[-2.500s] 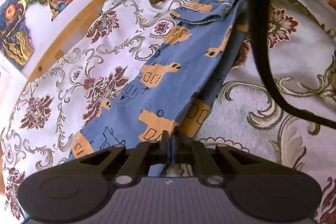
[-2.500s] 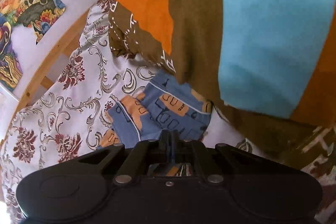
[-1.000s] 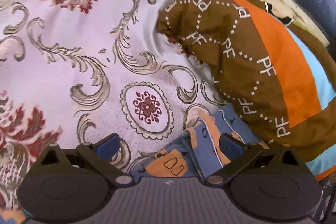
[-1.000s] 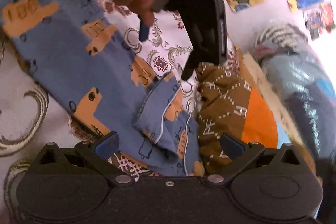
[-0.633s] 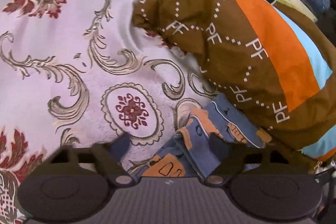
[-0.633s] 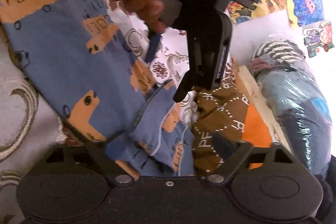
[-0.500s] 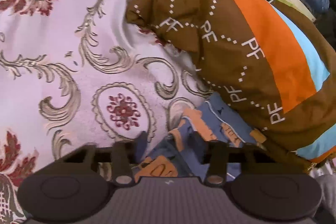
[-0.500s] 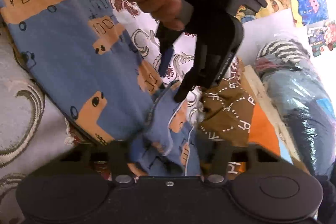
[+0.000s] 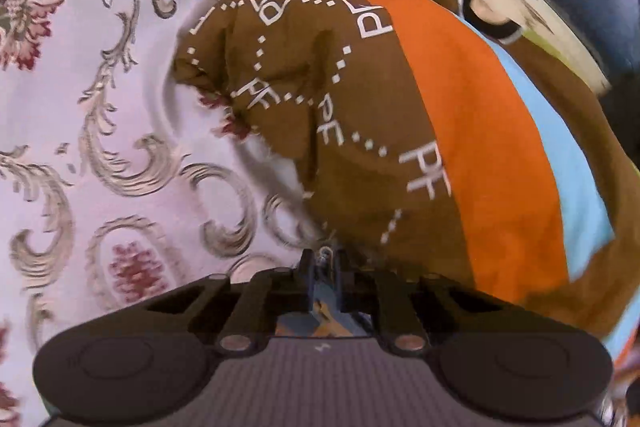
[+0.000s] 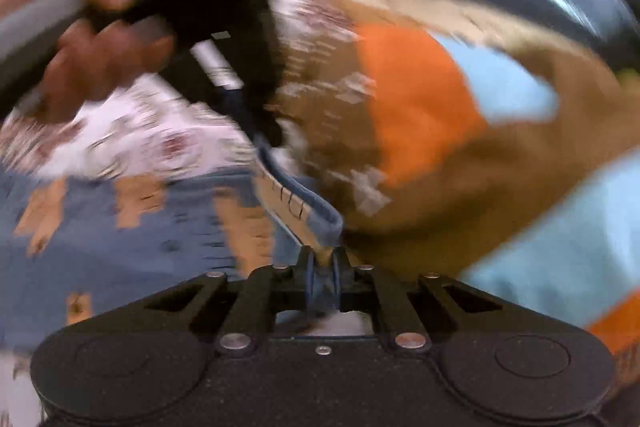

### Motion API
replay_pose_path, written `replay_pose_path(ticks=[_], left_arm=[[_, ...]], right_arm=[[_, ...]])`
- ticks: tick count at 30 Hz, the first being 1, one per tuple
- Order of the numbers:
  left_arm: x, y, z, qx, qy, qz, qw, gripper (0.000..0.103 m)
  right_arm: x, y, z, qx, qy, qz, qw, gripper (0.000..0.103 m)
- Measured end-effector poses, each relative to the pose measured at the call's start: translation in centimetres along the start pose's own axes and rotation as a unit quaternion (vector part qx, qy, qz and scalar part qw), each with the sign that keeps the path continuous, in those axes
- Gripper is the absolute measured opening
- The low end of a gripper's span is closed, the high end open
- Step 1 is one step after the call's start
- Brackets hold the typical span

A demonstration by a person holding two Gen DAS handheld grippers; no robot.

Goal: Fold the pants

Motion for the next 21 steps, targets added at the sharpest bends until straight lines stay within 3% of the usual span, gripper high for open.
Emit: replay_pose_path(ticks=[1, 3, 5, 6, 7, 8, 9, 11, 15, 19, 21], left_arm=[[0.2, 0.1, 0.8, 0.003, -0.003, -0.009, 0.9999, 0.012], [0.3, 0.4, 1.7, 0.009, -0.004, -0.033, 0.9994, 0.031], [0.1, 0.6, 1.8, 0.016, -0.004, -0.052, 0.9985, 0.055], [0.0, 0.7, 1.4, 0.024, -0.004, -0.053, 0.9983, 0.059], [-0.1, 0.8, 0.8, 0.035, -0.003, -0.048, 0.9982, 0.071], [-0.3, 0.8, -0.2, 0.051, -0.004, -0.038, 0.9979, 0.083], [-0.3, 0.7, -1.2, 0.070, -0.004, -0.027, 0.9972, 0.089], [-0.3, 0.6, -3.1, 0.101, -0.002, 0.006, 0.9948, 0.094], [0.3, 0.9, -3.9, 0.080, 0.003, 0.064, 0.9947, 0.094], [0.2, 2.0, -3.5, 0.060, 0.037, 0.067, 0.9953, 0.094], [0.3, 2.7, -2.4, 0.030, 0.062, 0.063, 0.9956, 0.094]], right_arm=[[0.8, 0.3, 0.3, -0.011, 0.012, 0.017, 1.000, 0.016], [1.4, 0.9, 0.6, -0.027, 0.021, 0.030, 0.999, 0.020], [0.7, 0.9, 0.2, -0.027, 0.011, 0.016, 0.999, 0.038], [0.3, 0.8, 0.0, -0.026, 0.002, 0.012, 1.000, 0.053], [-0.1, 0.7, -0.4, -0.021, -0.004, 0.010, 1.000, 0.067], [-0.5, 0.6, -1.0, -0.015, -0.004, 0.004, 1.000, 0.072], [-1.0, 0.5, -1.6, -0.005, -0.002, -0.007, 1.000, 0.078], [-2.1, -0.1, -2.7, 0.032, -0.012, -0.034, 0.999, 0.078], [-2.5, -1.4, -2.7, 0.066, -0.057, -0.009, 0.996, 0.064], [-2.4, -0.3, 0.4, 0.008, -0.096, 0.035, 0.995, 0.048], [-1.7, 0.7, 2.1, -0.025, -0.065, 0.046, 0.997, 0.036]])
Point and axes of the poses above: each gripper's, at about its wrist camera, not at the fingertips, and z roughly the way its jaws point, x to its right, y to its underside, the point moved 5 cm from there along z, roughly the way its jaws point, and after that the axes turned 13 degrees about x, right-handed, at the moved point
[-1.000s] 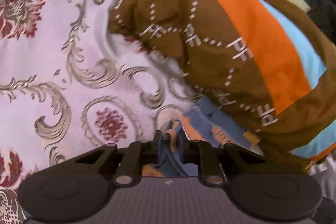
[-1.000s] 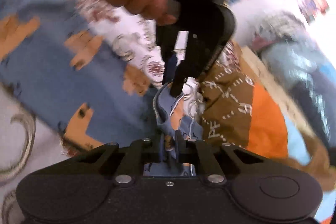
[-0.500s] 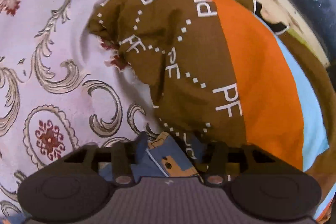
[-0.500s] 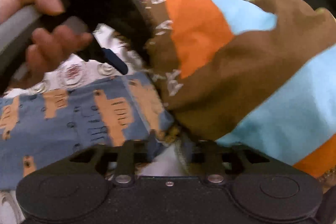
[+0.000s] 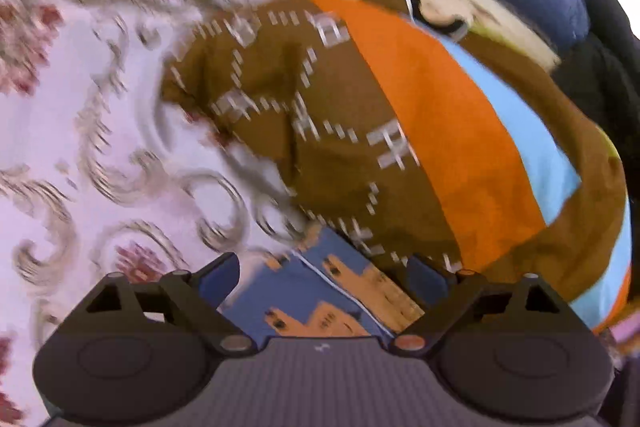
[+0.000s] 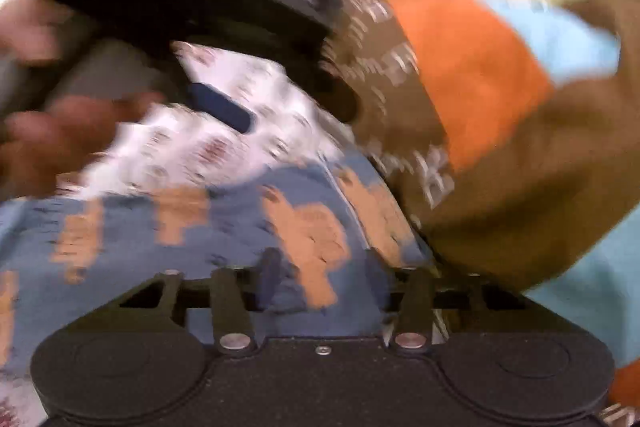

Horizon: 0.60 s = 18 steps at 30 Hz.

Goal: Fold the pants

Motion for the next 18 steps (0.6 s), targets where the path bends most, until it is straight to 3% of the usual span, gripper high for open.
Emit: replay_pose_path(ticks=[1, 3, 7, 11, 14, 16, 18], left_arm=[[0.2, 0.5, 0.5, -0.010, 0.010, 0.003, 0.9999, 0.094], [0.4, 1.3, 1.8, -0.023, 0.019, 0.006, 0.9995, 0.094], [0.3, 2.0, 4.4, -0.021, 0.002, 0.012, 0.9997, 0.094], [-0.3, 0.8, 3.1, -0.007, -0.013, -0.026, 0.9995, 0.094], [-0.6, 0.1, -1.5, 0.016, -0.005, -0.047, 0.9988, 0.097], [-1.0, 0.3, -5.8, 0.035, -0.021, -0.031, 0.9987, 0.101], [-1.9, 0.8, -10.5, 0.047, -0.049, -0.005, 0.9977, 0.103]], right_arm=[[0.8, 0.3, 0.3, -0.009, 0.027, 0.004, 1.000, 0.016], [2.4, 0.6, 0.3, -0.019, 0.058, 0.027, 0.998, 0.000], [2.2, 0.8, 0.4, -0.019, 0.068, 0.014, 0.997, 0.000], [1.9, 0.6, 0.2, -0.017, 0.064, 0.013, 0.998, 0.005], [1.7, 0.5, 0.0, -0.017, 0.040, 0.034, 0.998, 0.036], [0.7, 0.2, -0.8, -0.011, 0.021, 0.032, 0.999, 0.074], [-0.5, 0.1, -2.0, 0.005, 0.004, 0.024, 1.000, 0.091]])
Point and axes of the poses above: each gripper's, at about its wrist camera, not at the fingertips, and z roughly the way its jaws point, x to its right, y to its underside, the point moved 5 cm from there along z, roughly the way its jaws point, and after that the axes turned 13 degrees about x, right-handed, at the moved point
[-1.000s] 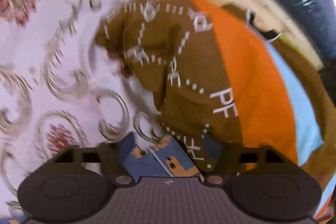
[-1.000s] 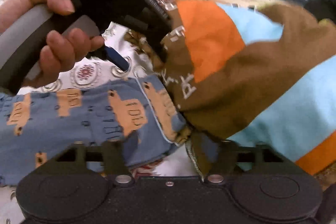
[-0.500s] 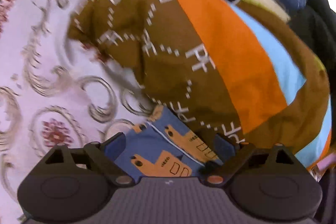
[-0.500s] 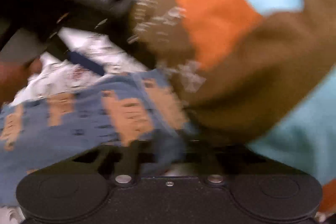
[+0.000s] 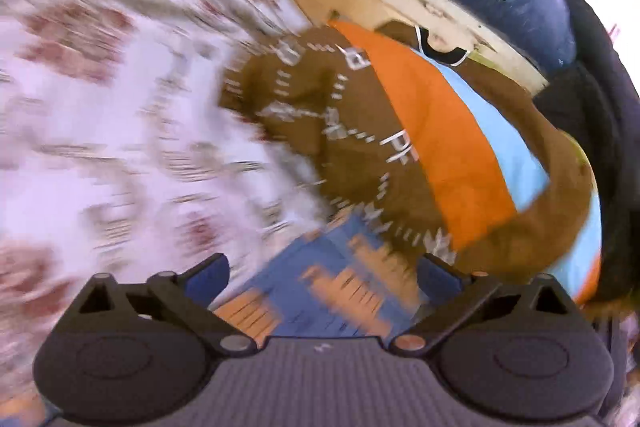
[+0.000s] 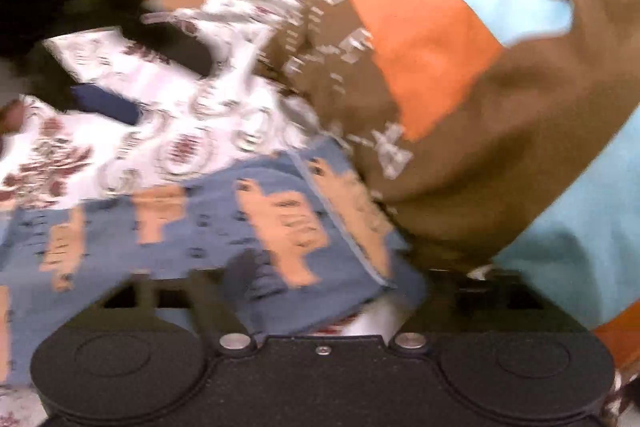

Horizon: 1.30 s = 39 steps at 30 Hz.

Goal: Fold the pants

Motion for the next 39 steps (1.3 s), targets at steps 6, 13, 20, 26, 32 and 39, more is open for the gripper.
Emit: replay_pose_path(ticks=[6, 13, 20, 26, 32, 39], left_arm=[[-4.7, 5.8, -12.9, -0.059, -0.095, 0.092, 0.9894, 0.103], [-11.7, 11.3, -21.7, -0.145, -0.144, 0.051, 0.9774, 0.103], [-16.0, 7.2, -26.5, -0.090, -0.129, -0.010, 0.9875, 0.103], [-21.5, 2.1, -20.4, -0.056, -0.121, -0.070, 0.9887, 0.098], [-24.4, 3.0, -15.5, -0.113, -0.067, -0.080, 0.9882, 0.085], [-23.7, 3.9, -14.6, -0.139, -0.032, -0.008, 0.9898, 0.056]], right_arm=[[-5.3, -1.4, -3.3, 0.058, -0.127, -0.044, 0.989, 0.102], [-15.7, -0.7, -4.9, 0.040, -0.276, -0.187, 0.942, 0.102], [-24.2, -4.4, -3.9, -0.010, -0.426, -0.276, 0.862, 0.102], [-26.8, -6.7, 1.9, -0.013, -0.439, -0.235, 0.867, 0.090], [-25.8, -5.8, 6.9, -0.077, -0.463, -0.189, 0.863, 0.068], [-25.6, -5.5, 8.1, -0.094, -0.469, -0.172, 0.861, 0.020]])
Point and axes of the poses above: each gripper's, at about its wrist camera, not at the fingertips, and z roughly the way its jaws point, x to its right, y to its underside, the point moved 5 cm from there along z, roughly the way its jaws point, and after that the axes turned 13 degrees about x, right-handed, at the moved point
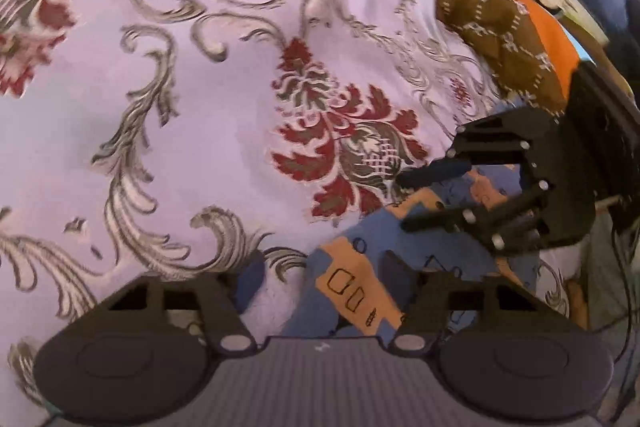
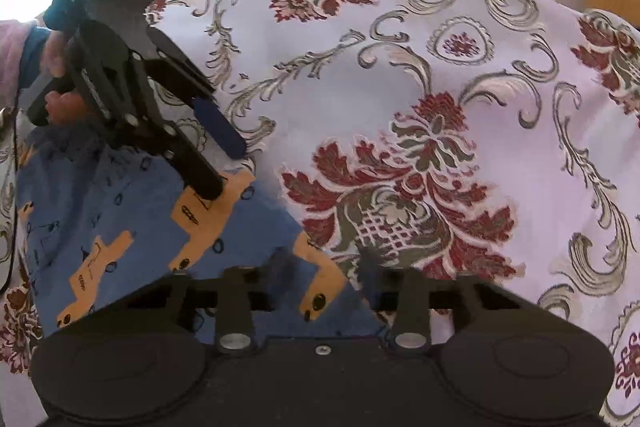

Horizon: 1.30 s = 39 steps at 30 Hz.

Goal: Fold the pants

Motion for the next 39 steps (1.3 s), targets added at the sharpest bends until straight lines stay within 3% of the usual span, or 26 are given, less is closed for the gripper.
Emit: replay_pose_path(ticks=[3, 7, 9, 11, 15, 20, 24, 25, 27, 28, 29, 31, 33, 35, 37, 39], left_arm=[[0.6, -0.1, 0.2, -0.003, 0.019, 0.001, 0.9998, 0.046], [2.0, -0.2, -0.6, 0.005, 0.030, 0.022, 0.9993, 0.045], [2.5, -0.4, -1.9, 0.017, 0.043, 0.022, 0.9987, 0.059], [2.8, -0.7, -3.0, 0.024, 0.051, 0.015, 0.9983, 0.083], [3.1, -1.1, -3.8, 0.020, 0.040, 0.035, 0.9984, 0.085], [2.7, -0.9, -2.0, -0.010, 0.031, 0.040, 0.9987, 0.083], [1.9, -0.8, -0.3, -0.038, 0.051, -0.007, 0.9979, 0.079], [1.8, -0.8, -0.2, -0.039, 0.057, -0.013, 0.9975, 0.077], [1.7, -0.7, 0.0, -0.036, 0.055, -0.008, 0.9978, 0.053], [1.6, -0.7, 0.1, -0.033, 0.050, -0.008, 0.9982, 0.023], [1.3, -0.7, 0.2, -0.030, 0.034, -0.013, 0.9989, 0.016], [0.9, -0.6, 0.4, -0.021, 0.015, -0.028, 0.9993, 0.013], [0.6, -0.8, 0.1, 0.013, -0.018, -0.034, 0.9992, 0.011], [0.0, -0.9, -0.1, 0.046, -0.064, -0.052, 0.9955, 0.011], [-0.4, -0.4, 0.1, 0.064, -0.110, -0.060, 0.9901, 0.011], [-0.3, 0.2, 0.7, 0.066, -0.126, -0.066, 0.9876, 0.012]], right_arm=[[-0.8, -0.1, -0.3, -0.003, -0.012, -0.021, 1.000, 0.006], [-2.1, -0.1, -1.6, -0.001, -0.033, -0.052, 0.998, 0.004], [-2.9, -0.3, -2.8, 0.002, -0.051, -0.067, 0.996, 0.004], [-3.9, -0.3, -4.0, 0.006, -0.063, -0.096, 0.993, 0.004], [-6.1, 0.3, -5.4, 0.006, -0.096, -0.165, 0.982, 0.004], [-7.2, 1.7, -5.1, -0.013, -0.109, -0.199, 0.974, 0.005], [-7.1, 1.8, -5.1, -0.010, -0.103, -0.199, 0.975, 0.005], [-7.0, 1.8, -5.1, -0.008, -0.101, -0.197, 0.975, 0.005], [-6.6, 1.7, -5.0, -0.004, -0.094, -0.193, 0.977, 0.005], [-6.4, 1.7, -4.8, -0.002, -0.088, -0.191, 0.978, 0.005], [-6.2, 1.6, -4.8, 0.001, -0.082, -0.189, 0.979, 0.005], [-5.6, 1.3, -4.4, 0.010, -0.061, -0.182, 0.981, 0.006], [-4.6, 0.9, -3.8, 0.020, -0.022, -0.171, 0.985, 0.013], [-2.9, 0.8, -2.6, 0.024, 0.052, -0.156, 0.986, 0.035], [-1.2, 1.1, -1.8, 0.024, 0.114, -0.150, 0.982, 0.076], [0.3, 1.4, -1.8, 0.033, 0.156, -0.137, 0.978, 0.083]])
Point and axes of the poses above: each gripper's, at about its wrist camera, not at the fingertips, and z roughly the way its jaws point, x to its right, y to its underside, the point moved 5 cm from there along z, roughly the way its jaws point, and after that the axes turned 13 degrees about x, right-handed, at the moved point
